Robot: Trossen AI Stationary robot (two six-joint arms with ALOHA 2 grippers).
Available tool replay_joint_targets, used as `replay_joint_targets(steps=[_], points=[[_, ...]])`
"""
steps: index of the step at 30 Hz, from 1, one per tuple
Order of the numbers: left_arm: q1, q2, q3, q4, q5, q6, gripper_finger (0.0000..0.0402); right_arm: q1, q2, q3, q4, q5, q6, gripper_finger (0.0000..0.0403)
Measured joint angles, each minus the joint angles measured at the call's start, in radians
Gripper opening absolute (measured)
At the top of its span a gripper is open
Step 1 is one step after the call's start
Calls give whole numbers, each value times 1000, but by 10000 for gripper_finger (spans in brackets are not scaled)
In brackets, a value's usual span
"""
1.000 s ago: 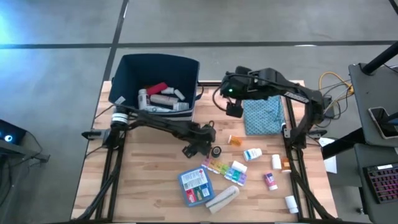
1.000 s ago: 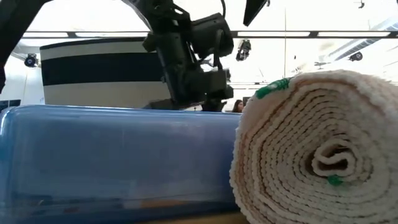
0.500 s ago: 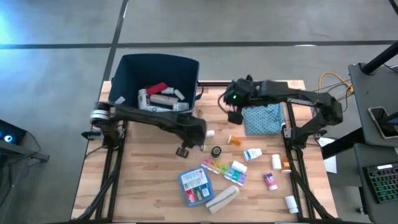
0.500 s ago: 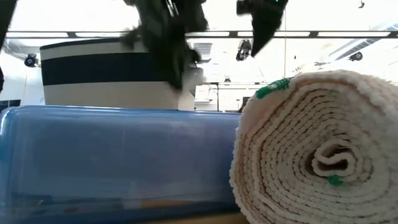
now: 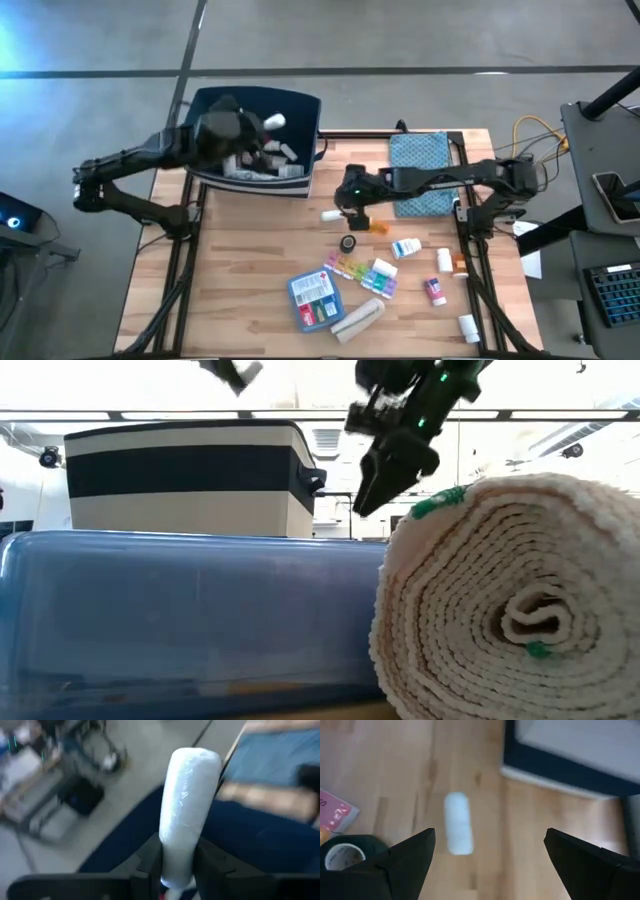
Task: Pick & place medical supplies in basket/bin
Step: Put the bottom rolled gauze into the blue bin, then put the rolled gauze into the blue bin
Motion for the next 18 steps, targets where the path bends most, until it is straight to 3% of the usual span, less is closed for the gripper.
replay_joint_targets(steps=[4,9,14,18], points=[[190,16,-106,12,54,20,126,3,122,54,-12,-32,47,364],[292,34,-136,24,61,21,205,13,251,134,-56,-68,92,364],[272,6,-17,-42,65,11,247,12,363,219,-156,-57,140,360],[168,-53,160,-223,70,-116,253,13,410,257,-192,-24,168,305]])
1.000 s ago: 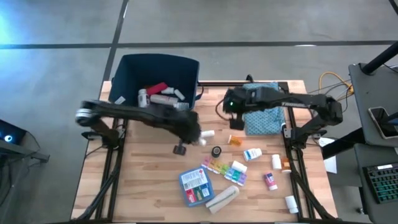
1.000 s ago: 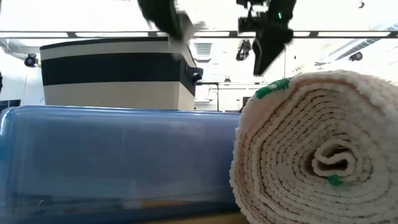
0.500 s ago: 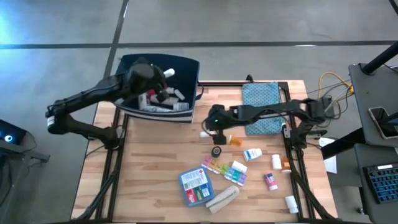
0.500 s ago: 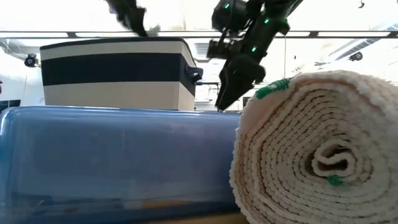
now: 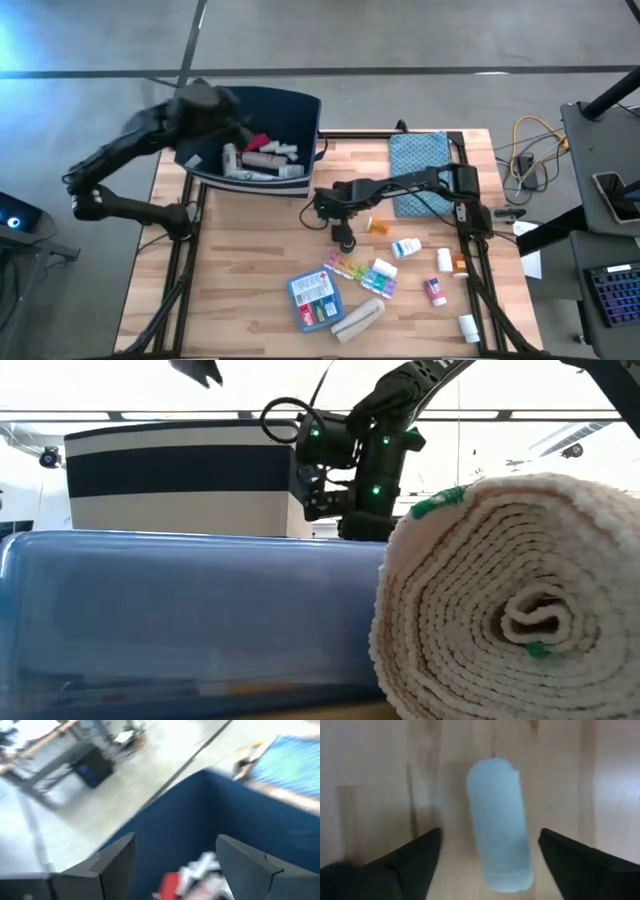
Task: Pick & place medical supplies in basket/bin
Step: Put the rolled gauze into the blue bin
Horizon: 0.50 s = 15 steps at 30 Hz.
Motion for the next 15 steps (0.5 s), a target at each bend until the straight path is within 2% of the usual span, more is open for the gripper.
replay_joint_targets(steps=[5,8,9,12,15], points=[[-155,-82,151,-208,19,-250,253,0,6,23,-18,21,6,153],[-219,-151,150,-263,22,-394,253,-5,-22,53,-54,24,10,53],[-235,-174,137,-270,23,-437,253,-5,-39,67,-67,25,12,34],[-260,-244,67,-279,36,-535,253,-2,-121,124,-90,22,22,35],[-265,-321,-33,-279,122,-579,253,2,-224,197,-80,27,60,44]])
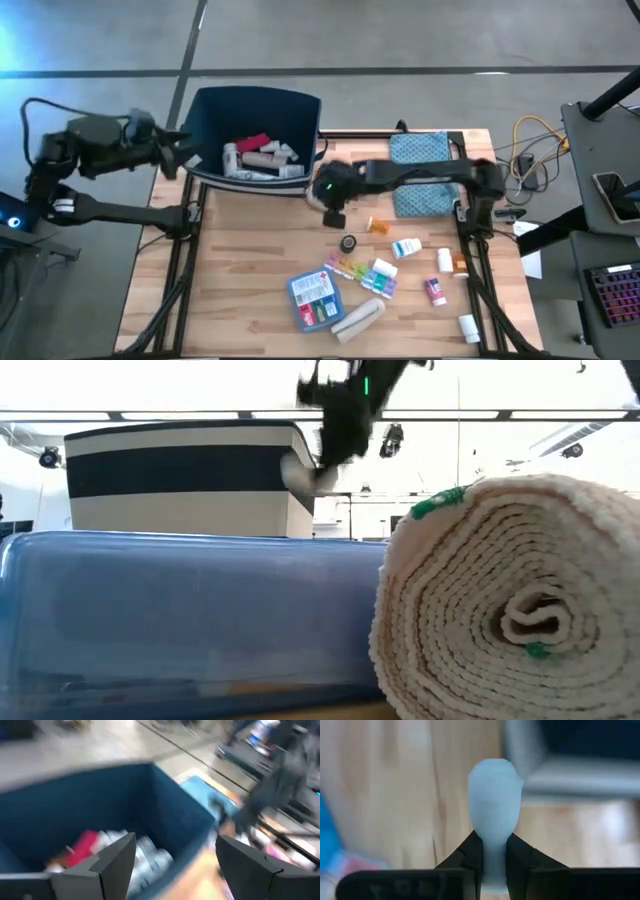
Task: Pick & place medical supplies in basket/bin
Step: Put the rolled gauze into the blue bin, then put the black bandage into the blue bin
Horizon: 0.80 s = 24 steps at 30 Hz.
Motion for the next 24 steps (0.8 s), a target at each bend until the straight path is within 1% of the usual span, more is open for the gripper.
replay_joint_targets(steps=[1,3,5,6,8,10,12,14,16,18,19,20,21,22,24], points=[[0,-22,-41,2,52,-11,253,0,-35,28,7,18,12,45],[0,-59,-132,18,183,-48,253,3,-93,91,32,87,23,45],[-2,-88,-236,60,321,-100,253,0,-128,151,85,147,20,43],[-2,-103,-290,96,382,-118,253,-9,-134,184,121,156,7,41],[-2,-123,-400,184,455,-139,253,-40,-117,253,158,120,-7,41],[-2,-128,-502,276,469,-142,253,-87,-59,340,163,23,25,48],[-3,-115,-596,350,481,-165,253,-135,25,428,128,-87,85,66],[-8,-92,-661,452,489,-183,253,-172,116,523,97,-213,137,98],[-28,-60,-699,555,551,-193,253,-199,197,624,44,-293,168,142],[-65,-18,-707,632,550,-190,253,-211,265,730,-25,-305,167,191],[-85,7,-705,674,536,-178,253,-217,283,739,-32,-309,157,214],[-104,29,-692,697,511,-159,253,-226,276,712,-11,-310,153,237],[-123,53,-675,718,480,-126,253,-237,267,689,-31,-310,156,256],[-141,82,-656,735,445,-86,253,-240,264,671,-56,-285,152,273],[-166,150,-620,745,416,-21,253,-248,240,655,-117,-236,111,300]])
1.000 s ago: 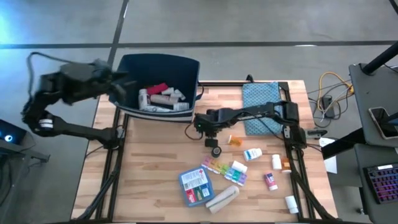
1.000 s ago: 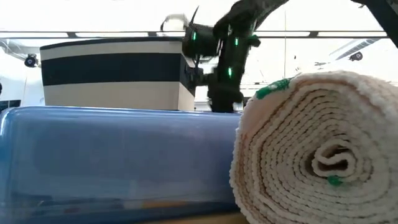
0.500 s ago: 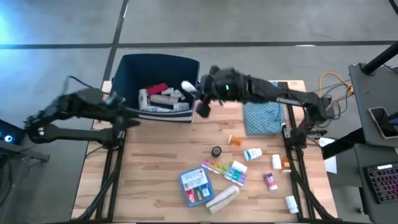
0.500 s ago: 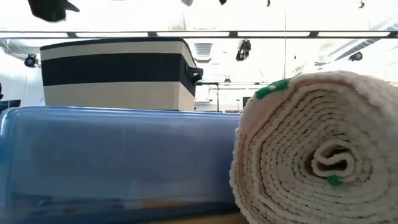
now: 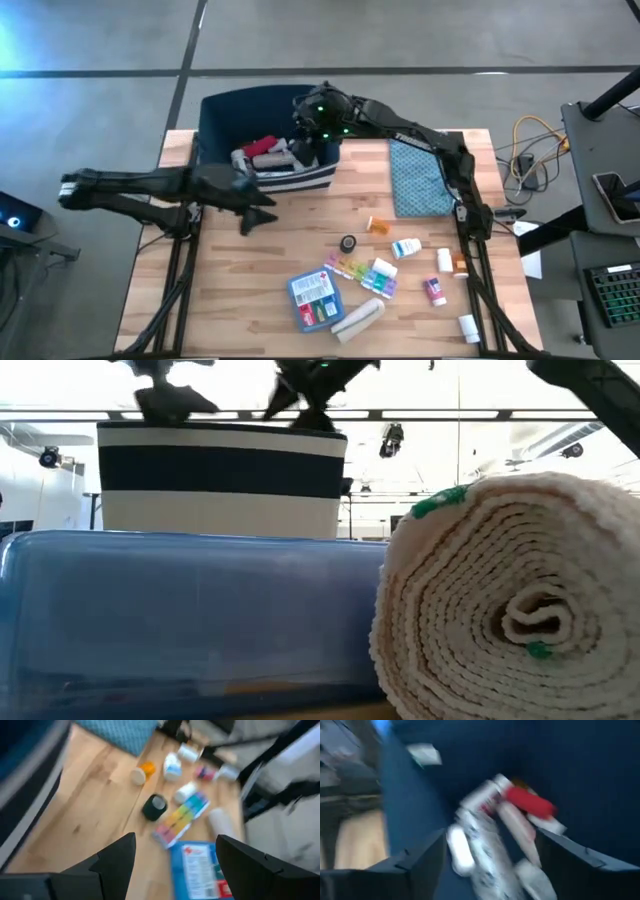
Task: Pick & place medical supplies in basket/bin
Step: Put the black bandage into the blue bin
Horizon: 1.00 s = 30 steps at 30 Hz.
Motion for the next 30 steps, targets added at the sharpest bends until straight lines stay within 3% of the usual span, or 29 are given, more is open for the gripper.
replay_joint_targets(steps=[3,6,8,11,13,15,20,24,30], points=[[-15,119,71,-38,-24,80,253,1,-67,-3,-94,61,-88,324],[-42,226,172,-194,-102,109,253,19,-150,-2,-174,143,-144,333],[-76,298,251,-312,-233,139,253,37,-210,-12,-234,243,-171,335],[-137,409,387,-481,-520,151,253,70,-312,-42,-309,432,-183,335],[-160,490,485,-543,-610,152,253,87,-386,-80,-358,529,-170,333],[-166,585,583,-553,-601,138,253,96,-453,-131,-394,575,-127,334],[-153,838,848,-558,-542,135,253,97,-594,-317,-419,562,36,342],[-133,1021,1052,-628,-391,135,253,102,-716,-466,-418,562,134,347],[-135,1208,1199,-681,-241,135,253,127,-846,-658,-418,556,248,350]])
